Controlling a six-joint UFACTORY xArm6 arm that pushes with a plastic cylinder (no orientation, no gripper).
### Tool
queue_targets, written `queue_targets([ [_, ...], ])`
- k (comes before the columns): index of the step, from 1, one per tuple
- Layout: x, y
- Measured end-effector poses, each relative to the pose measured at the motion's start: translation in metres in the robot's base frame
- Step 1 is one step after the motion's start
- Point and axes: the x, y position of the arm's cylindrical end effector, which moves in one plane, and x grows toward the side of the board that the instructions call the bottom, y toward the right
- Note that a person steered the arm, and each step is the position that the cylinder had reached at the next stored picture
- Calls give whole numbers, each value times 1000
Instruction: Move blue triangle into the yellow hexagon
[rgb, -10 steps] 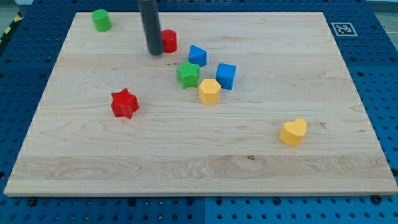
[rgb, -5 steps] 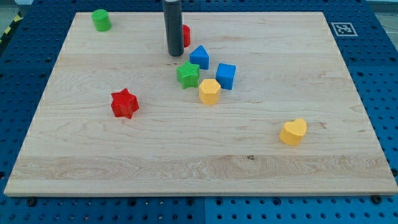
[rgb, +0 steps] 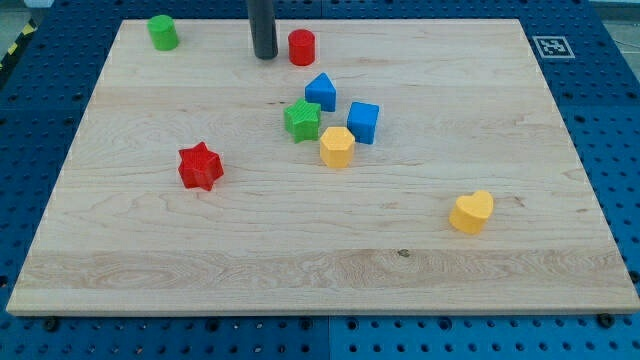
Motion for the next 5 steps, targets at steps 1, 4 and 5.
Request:
queue_targets([
  [1,-5,29],
  [4,41,50],
  [5,42,83],
])
